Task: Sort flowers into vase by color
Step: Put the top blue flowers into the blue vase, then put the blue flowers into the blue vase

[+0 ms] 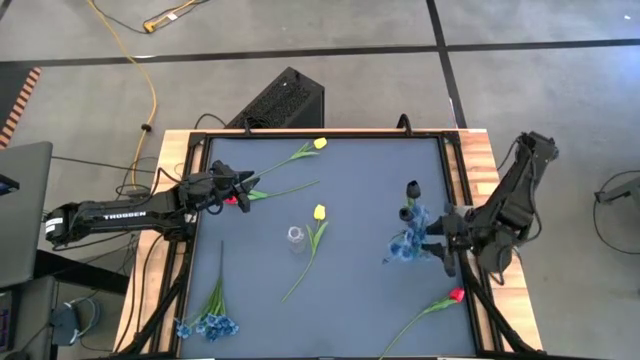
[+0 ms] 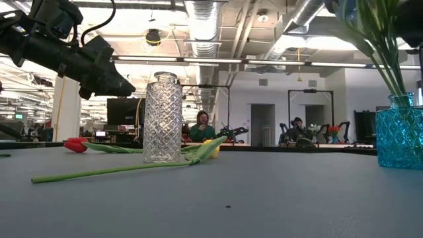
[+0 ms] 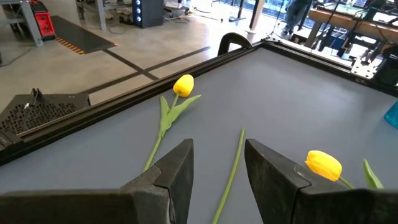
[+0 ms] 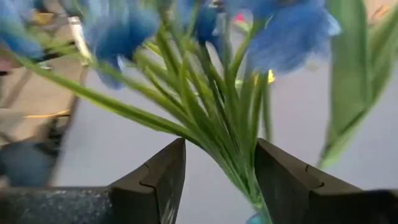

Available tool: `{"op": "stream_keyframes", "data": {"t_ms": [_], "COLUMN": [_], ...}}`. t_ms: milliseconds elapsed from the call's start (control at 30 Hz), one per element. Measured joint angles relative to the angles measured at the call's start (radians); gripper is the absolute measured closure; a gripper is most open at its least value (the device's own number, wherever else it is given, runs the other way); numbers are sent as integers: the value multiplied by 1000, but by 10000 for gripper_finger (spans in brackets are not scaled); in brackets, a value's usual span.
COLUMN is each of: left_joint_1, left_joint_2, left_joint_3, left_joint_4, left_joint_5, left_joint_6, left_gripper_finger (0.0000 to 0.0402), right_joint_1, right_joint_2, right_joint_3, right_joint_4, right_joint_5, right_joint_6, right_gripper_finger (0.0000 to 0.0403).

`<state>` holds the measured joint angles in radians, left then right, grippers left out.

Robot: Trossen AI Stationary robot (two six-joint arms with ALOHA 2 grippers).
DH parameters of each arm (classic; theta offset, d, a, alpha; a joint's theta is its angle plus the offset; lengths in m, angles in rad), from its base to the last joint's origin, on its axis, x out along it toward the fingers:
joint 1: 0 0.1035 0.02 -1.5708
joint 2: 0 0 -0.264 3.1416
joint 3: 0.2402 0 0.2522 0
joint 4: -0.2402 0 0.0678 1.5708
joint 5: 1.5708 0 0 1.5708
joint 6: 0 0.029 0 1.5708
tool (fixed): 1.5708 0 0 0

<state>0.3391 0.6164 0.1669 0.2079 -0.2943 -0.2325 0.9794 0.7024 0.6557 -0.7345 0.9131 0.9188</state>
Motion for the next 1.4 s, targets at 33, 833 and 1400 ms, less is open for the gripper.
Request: {"op": "stream_keyframes", "data": {"t_ms": [33, 833, 1400], "left_joint_1": [0, -53, -543], "left_joint_2": [0, 21, 547], "left_joint_3": [0, 303, 965], "left_joint_4": [0, -486, -1506], "left_joint_5": [0, 294, 281], "left_joint_6": [0, -100, -353], "left_gripper_finger": [269, 269, 269], "right_joint_1": [-13, -183, -181], "right_joint_2": [-6, -17, 10], "right_joint_3": [19, 301, 301], "right_joint_4": [-1, -362, -318], "right_joint_5": [-37, -473, -584], "right_joint_6": [0, 359, 221], "right_gripper_finger": [192, 235, 235]}}
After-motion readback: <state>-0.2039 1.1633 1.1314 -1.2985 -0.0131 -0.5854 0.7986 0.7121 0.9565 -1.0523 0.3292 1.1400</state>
